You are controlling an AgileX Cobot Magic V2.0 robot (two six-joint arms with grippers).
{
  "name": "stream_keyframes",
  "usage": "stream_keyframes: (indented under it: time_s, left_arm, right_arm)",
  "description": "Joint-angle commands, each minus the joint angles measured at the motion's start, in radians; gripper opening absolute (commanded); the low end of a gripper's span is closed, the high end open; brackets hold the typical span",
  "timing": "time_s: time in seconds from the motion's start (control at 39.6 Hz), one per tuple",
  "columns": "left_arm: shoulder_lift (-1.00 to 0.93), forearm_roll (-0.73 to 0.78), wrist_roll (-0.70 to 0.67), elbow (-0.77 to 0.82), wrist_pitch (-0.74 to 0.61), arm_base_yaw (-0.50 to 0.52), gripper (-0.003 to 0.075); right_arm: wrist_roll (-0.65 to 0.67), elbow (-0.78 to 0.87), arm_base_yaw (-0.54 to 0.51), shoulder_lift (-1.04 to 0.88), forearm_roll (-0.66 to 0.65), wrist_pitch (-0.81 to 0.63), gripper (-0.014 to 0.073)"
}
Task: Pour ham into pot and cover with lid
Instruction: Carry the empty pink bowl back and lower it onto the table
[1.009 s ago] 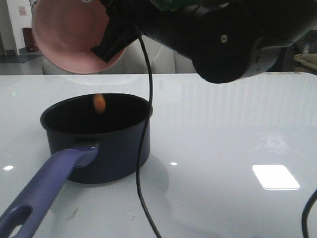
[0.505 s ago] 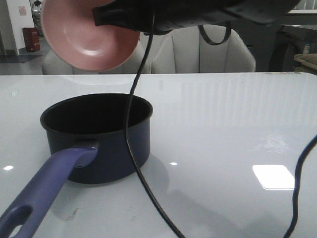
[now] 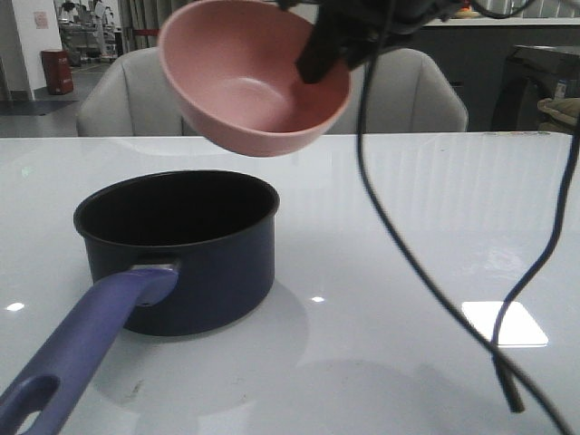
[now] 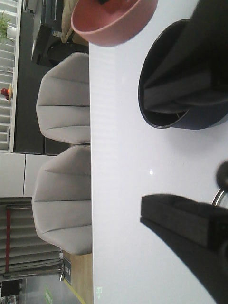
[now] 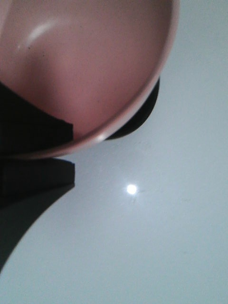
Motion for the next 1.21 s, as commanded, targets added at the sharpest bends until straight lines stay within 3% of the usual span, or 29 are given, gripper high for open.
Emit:
stream_keyframes:
  time_s: [0.0,0.58,1.01,1.19]
  left_arm:
    - [0.010,0.000,0.001,-0.027,-0.076,-0.006,0.0427]
    - [0.010,0.000,0.001,-0.027,-0.076,-0.006,0.0426]
    - [0.010,0.000,0.001,-0.027,-0.076,-0.006,0.0427]
    - [0.010,0.000,0.001,-0.027,-0.072,-0.006,0.0427]
  right_arm:
    - [0.050,-0.039,-0.067,-0.049,0.000,0.046,0.0141]
    - [0.094,-0.035,-0.338,0.025,-0.002,0.309,0.0141]
    - [0.094,-0.035,-0.357,0.176,-0.086,0.337,0.0149]
    - [0.094,-0.035,-0.357,0.194,-0.103,0.340,0.0285]
